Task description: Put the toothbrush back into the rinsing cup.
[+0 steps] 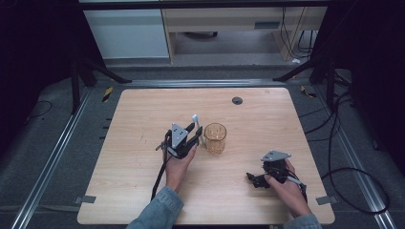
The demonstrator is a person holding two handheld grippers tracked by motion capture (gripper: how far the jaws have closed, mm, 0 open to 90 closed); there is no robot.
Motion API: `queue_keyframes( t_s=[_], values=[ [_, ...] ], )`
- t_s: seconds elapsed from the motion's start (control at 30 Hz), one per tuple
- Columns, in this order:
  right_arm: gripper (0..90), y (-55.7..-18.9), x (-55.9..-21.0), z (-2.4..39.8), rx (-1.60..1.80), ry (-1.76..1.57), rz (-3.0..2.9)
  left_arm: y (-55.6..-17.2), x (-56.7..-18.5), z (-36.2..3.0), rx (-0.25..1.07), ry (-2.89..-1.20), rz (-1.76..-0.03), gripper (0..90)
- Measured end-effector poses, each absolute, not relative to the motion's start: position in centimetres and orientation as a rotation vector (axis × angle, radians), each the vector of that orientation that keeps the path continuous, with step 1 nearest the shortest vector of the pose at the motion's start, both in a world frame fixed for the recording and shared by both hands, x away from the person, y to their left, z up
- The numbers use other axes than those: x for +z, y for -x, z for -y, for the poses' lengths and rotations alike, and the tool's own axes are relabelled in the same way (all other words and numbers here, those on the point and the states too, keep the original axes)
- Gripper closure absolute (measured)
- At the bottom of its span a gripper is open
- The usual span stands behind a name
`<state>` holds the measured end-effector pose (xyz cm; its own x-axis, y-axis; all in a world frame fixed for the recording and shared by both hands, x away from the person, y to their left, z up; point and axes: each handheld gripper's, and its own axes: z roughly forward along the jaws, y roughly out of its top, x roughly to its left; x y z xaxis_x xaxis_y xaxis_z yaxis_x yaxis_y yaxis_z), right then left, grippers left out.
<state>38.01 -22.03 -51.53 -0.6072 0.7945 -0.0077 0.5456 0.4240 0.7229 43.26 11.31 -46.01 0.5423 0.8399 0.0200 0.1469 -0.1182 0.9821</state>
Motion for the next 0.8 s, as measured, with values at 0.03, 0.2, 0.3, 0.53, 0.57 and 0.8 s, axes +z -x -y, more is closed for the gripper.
queue_keyframes(
  t_s=[0.03, 0.2, 0.3, 0.53, 0.57, 0.8],
  values=[
    [0.3, -38.0, -51.5, 22.0, 0.993, -1.149, -2.334, -43.2, -45.9, -11.4, 0.740, -1.608, -0.854, 60.3],
    [0.4, -38.0, -51.5, 22.0, 0.993, -1.149, -2.334, -43.2, -45.4, -11.6, 0.739, -1.624, -0.853, 56.8],
    [0.4, -38.0, -51.5, 22.0, 0.993, -1.149, -2.334, -43.2, -45.2, -11.7, 0.731, -1.636, -0.854, 54.0],
    [0.4, -38.0, -51.5, 22.0, 0.993, -1.150, -2.334, -43.1, -44.7, -11.8, 0.709, -1.663, -0.854, 46.0],
    [0.4, -38.0, -51.5, 22.0, 0.993, -1.149, -2.334, -43.1, -44.6, -11.9, 0.708, -1.667, -0.851, 45.1],
    [0.4, -38.0, -51.5, 22.0, 0.993, -1.149, -2.335, -43.1, -44.1, -12.2, 0.676, -1.691, -0.855, 37.9]
  ],
)
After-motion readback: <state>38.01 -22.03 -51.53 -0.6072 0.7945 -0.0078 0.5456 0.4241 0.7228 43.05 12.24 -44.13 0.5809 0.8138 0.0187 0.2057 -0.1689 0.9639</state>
